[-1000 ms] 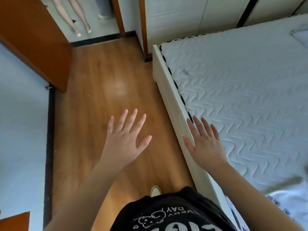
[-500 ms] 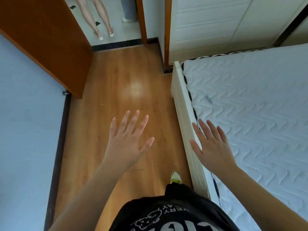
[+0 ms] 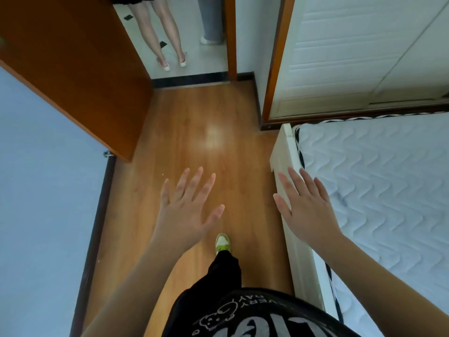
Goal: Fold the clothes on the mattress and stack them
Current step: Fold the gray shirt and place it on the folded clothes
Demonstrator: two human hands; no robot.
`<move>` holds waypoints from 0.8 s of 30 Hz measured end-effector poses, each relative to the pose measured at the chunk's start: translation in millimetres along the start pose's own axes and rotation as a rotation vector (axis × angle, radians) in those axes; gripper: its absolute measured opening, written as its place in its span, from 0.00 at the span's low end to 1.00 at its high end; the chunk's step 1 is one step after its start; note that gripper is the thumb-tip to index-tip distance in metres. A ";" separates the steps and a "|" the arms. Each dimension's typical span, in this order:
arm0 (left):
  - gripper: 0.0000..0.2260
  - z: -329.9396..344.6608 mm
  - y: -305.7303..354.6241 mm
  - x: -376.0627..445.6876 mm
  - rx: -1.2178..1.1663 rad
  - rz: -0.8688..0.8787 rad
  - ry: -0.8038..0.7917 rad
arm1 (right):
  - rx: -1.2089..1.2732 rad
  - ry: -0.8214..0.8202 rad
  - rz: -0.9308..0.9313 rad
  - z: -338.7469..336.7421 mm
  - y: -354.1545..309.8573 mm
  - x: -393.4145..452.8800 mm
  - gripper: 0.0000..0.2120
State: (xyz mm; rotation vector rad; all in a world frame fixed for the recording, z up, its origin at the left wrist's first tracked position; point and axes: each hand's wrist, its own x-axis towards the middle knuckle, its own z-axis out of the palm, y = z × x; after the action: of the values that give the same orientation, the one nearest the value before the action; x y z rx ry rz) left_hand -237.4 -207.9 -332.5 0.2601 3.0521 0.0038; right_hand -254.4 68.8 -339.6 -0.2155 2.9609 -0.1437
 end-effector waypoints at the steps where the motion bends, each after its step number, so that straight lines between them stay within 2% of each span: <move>1: 0.30 -0.9 -9.8 16.6 -0.002 0.021 -0.009 | 0.005 -0.009 0.014 -0.2 -6.8 15.6 0.31; 6: 0.30 -13.0 -47.6 96.3 0.017 0.125 -0.035 | 0.017 -0.025 0.082 -11.9 -31.6 84.3 0.30; 10: 0.31 -29.5 -61.8 170.6 0.024 0.198 -0.065 | 0.016 -0.024 0.147 -20.1 -26.3 133.5 0.29; 17: 0.34 -60.7 -42.1 316.4 -0.056 0.287 -0.187 | 0.027 0.013 0.284 -36.1 15.2 233.1 0.31; 24: 0.36 -90.7 6.2 445.7 0.071 0.350 -0.158 | 0.098 -0.001 0.364 -63.0 75.8 325.9 0.34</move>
State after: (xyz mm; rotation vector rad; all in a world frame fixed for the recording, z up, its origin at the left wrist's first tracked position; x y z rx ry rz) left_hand -681.3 -126.1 -276.7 0.7555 2.8125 -0.0987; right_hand -593.6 99.3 -338.5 0.3338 2.9215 -0.2375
